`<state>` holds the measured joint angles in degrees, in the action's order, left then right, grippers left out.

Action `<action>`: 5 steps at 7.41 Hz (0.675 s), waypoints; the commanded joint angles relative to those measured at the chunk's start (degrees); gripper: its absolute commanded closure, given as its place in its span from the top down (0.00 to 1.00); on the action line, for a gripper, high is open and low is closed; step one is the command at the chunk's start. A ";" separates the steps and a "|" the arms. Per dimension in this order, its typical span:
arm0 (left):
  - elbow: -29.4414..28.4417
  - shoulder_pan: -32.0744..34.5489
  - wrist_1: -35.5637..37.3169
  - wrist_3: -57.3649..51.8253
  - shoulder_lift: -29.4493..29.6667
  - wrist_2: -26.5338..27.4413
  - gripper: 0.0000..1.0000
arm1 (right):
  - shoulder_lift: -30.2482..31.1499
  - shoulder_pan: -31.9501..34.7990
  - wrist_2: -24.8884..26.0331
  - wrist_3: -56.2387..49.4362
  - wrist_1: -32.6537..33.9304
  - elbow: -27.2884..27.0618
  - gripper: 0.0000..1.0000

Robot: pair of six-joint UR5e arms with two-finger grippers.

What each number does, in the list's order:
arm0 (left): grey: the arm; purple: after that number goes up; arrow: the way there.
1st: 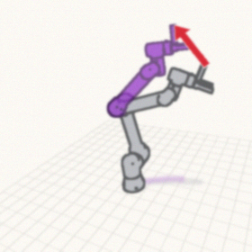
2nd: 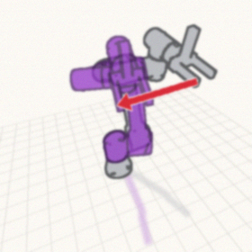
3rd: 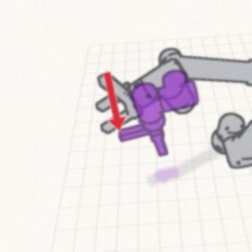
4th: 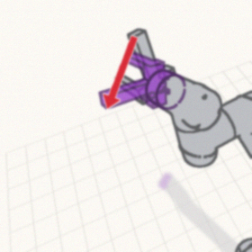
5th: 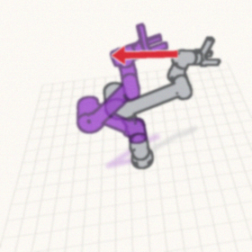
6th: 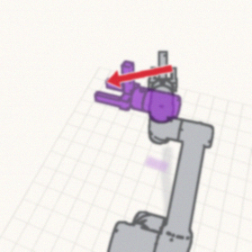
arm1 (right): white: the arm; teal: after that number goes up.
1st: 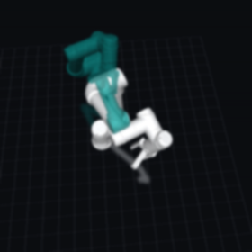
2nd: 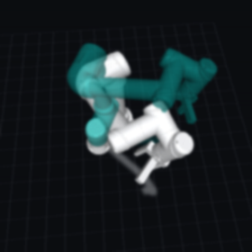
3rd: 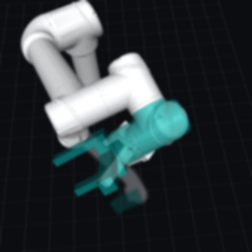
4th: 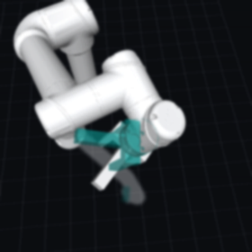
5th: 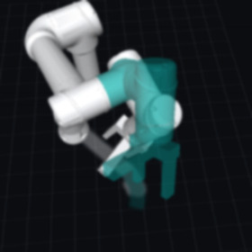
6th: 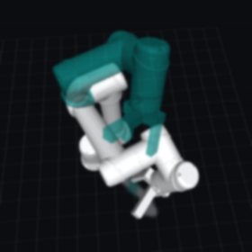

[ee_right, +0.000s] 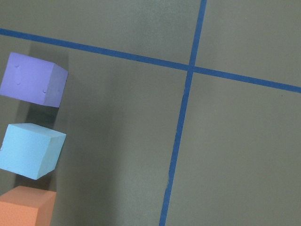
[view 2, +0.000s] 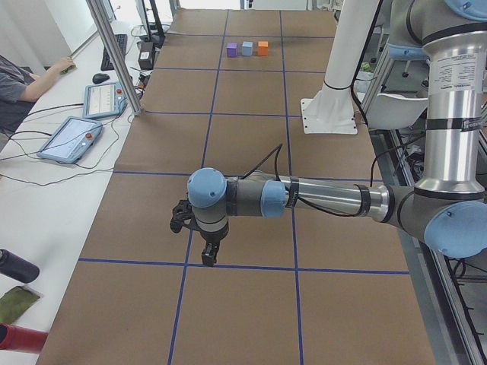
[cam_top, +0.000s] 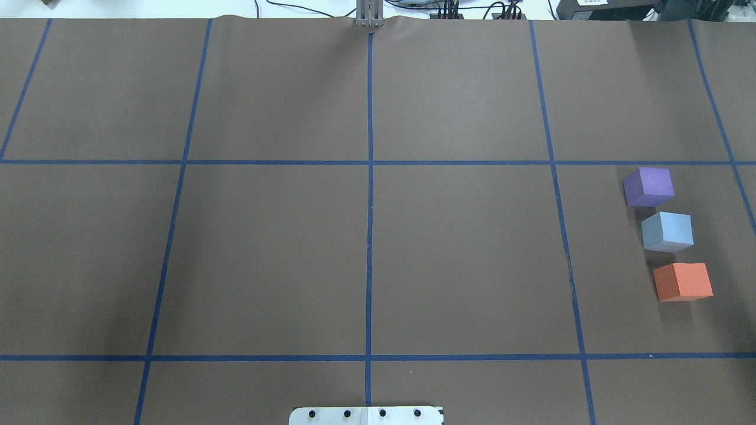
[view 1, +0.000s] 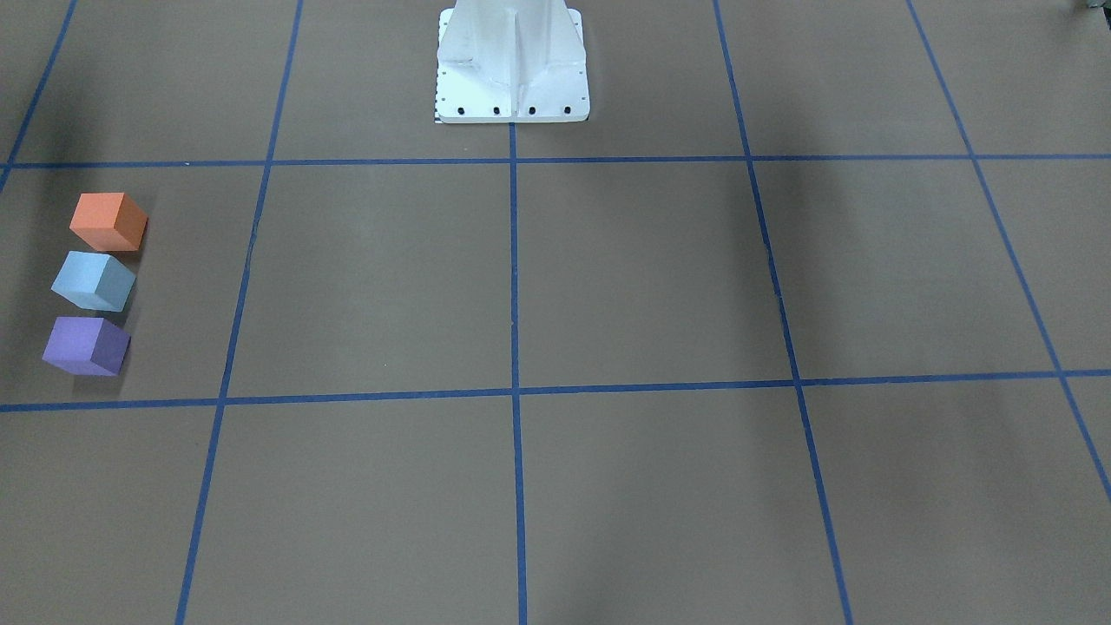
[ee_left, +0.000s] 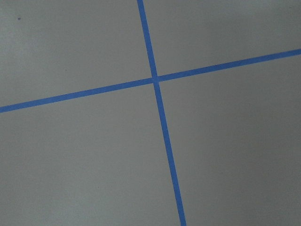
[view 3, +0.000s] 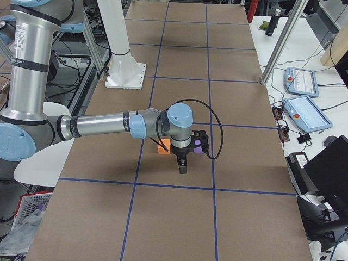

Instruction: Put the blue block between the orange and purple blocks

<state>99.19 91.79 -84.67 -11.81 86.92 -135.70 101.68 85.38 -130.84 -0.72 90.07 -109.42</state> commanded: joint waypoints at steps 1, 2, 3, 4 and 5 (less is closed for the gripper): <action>0.48 0.06 0.03 -0.41 -0.34 -0.09 1.00 | -0.08 0.05 -0.12 -0.16 0.02 -0.09 1.00; 0.13 0.06 -0.15 -0.67 -0.61 -0.09 1.00 | -0.08 -0.03 -0.38 -0.16 0.02 0.00 1.00; 0.56 0.06 -0.15 -0.67 -0.52 -0.09 1.00 | -0.08 -0.03 -0.38 -0.16 0.02 0.00 1.00; 0.40 0.06 -0.15 -0.67 -0.52 -0.09 1.00 | -0.08 -0.03 -0.47 -0.24 0.02 0.00 1.00; 0.48 0.06 -0.15 -0.59 -0.52 0.00 1.00 | -0.08 -0.03 -0.56 -0.16 0.02 0.00 1.00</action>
<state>99.61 91.84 -84.81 -12.44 86.40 -135.77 101.60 85.35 -131.28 -0.91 90.09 -109.43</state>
